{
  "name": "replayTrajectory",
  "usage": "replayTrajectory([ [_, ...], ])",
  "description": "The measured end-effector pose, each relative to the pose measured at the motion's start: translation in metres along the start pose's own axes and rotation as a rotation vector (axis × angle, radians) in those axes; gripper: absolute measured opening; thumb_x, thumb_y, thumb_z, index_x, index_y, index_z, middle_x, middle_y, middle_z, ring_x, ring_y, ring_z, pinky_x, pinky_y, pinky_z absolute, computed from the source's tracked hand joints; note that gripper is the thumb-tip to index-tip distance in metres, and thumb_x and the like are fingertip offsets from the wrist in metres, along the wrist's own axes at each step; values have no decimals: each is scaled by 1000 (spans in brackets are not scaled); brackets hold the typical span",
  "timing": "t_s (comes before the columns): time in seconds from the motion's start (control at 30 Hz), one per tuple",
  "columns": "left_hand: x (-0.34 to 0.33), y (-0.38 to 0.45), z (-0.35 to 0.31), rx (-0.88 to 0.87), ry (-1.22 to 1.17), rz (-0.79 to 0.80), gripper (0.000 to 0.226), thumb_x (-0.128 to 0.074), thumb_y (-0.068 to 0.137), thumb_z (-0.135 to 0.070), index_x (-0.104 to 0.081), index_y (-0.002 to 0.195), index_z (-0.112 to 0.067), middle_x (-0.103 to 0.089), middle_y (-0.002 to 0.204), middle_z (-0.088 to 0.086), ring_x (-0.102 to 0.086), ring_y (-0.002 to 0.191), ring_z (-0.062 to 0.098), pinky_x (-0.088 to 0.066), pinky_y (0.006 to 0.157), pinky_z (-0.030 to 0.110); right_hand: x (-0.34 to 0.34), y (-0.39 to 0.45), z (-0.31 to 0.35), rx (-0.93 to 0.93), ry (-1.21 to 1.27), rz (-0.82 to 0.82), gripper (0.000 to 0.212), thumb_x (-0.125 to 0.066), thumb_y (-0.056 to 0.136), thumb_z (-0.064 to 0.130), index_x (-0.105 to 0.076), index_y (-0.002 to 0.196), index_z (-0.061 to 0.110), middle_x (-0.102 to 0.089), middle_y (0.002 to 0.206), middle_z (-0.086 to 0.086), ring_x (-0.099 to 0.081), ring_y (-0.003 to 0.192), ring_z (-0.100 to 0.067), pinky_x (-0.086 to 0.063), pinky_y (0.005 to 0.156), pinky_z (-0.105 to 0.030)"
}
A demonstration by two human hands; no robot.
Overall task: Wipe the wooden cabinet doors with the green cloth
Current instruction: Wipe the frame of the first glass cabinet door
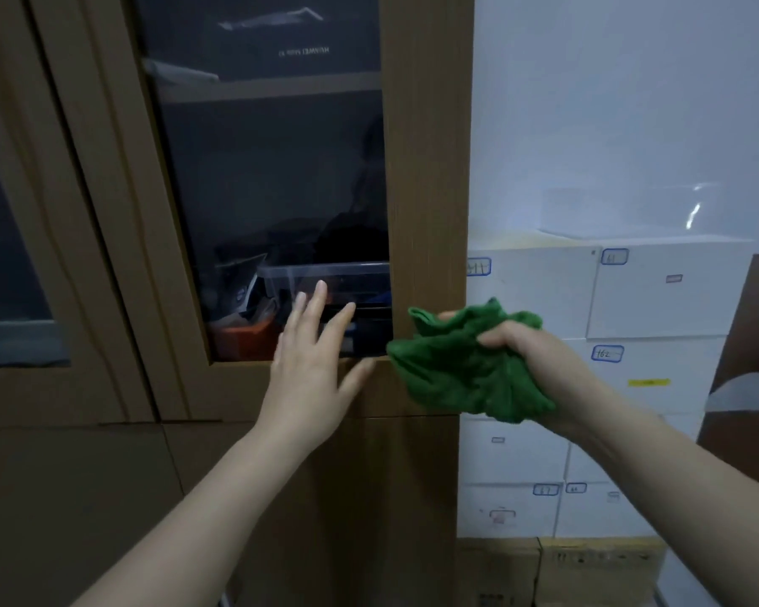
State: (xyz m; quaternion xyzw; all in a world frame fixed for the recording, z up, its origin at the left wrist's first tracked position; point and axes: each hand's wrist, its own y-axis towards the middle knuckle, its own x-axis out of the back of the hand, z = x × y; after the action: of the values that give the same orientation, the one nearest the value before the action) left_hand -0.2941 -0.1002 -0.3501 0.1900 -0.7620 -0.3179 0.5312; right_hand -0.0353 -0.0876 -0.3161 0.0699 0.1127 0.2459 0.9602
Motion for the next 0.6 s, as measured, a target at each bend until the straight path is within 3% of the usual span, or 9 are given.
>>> replayTrajectory([
  [0.07,10,-3,-13,70,-321,-80,52,-47,96,-55,-44,143,-33,-38,152,-11,-31,140,3,-31,111,26,-17,3,1,-30,216,-1,40,-48,91,20,-71,122,12,-70,125,-10,-68,114,-28,-61,83,-39],
  [0.13,19,-5,-28,246,-684,-34,59,-37,92,-68,-57,133,-30,-62,127,-16,-55,118,-2,-47,92,17,-32,10,0,-29,319,-16,47,-51,85,25,-67,127,9,-69,127,-11,-67,115,-28,-60,85,-39],
  [0.2,25,-7,-39,511,-1138,186,78,-35,80,-79,-65,126,-23,-73,97,-12,-70,90,6,-55,71,21,-45,17,-5,-29,415,-42,48,-54,81,25,-68,123,6,-70,124,-12,-70,110,-29,-61,82,-40],
  [0.27,26,-9,-37,599,-1438,429,88,-40,73,-87,-70,119,-18,-69,83,-5,-71,76,16,-58,68,30,-53,25,-14,-40,476,-67,38,-56,82,23,-70,113,6,-74,114,-12,-73,100,-28,-62,78,-42],
  [0.33,20,-11,-26,554,-1500,543,89,-55,68,-85,-67,125,-18,-68,111,2,-69,105,30,-57,90,42,-57,31,-21,-63,501,-100,25,-55,89,22,-71,101,6,-76,97,-13,-76,85,-28,-62,69,-41],
  [0.4,17,-10,-12,459,-1516,608,95,-75,61,-73,-55,138,-21,-61,137,2,-59,125,29,-50,100,47,-58,40,-23,-106,516,-145,22,-54,93,22,-69,96,6,-77,88,-13,-76,77,-28,-61,61,-40],
  [0.5,26,3,-3,381,-1518,633,95,-90,62,-40,-46,142,-15,-59,139,8,-56,128,28,-50,98,40,-63,52,-2,-202,522,-212,24,-57,92,24,-70,99,6,-77,93,-15,-76,81,-29,-62,61,-43],
  [0.6,48,29,-11,510,-1462,456,71,-82,71,-15,-52,135,-10,-67,127,7,-64,118,23,-53,90,31,-77,62,35,-335,552,-263,37,-61,82,24,-68,112,4,-76,104,-18,-75,89,-33,-62,66,-49],
])
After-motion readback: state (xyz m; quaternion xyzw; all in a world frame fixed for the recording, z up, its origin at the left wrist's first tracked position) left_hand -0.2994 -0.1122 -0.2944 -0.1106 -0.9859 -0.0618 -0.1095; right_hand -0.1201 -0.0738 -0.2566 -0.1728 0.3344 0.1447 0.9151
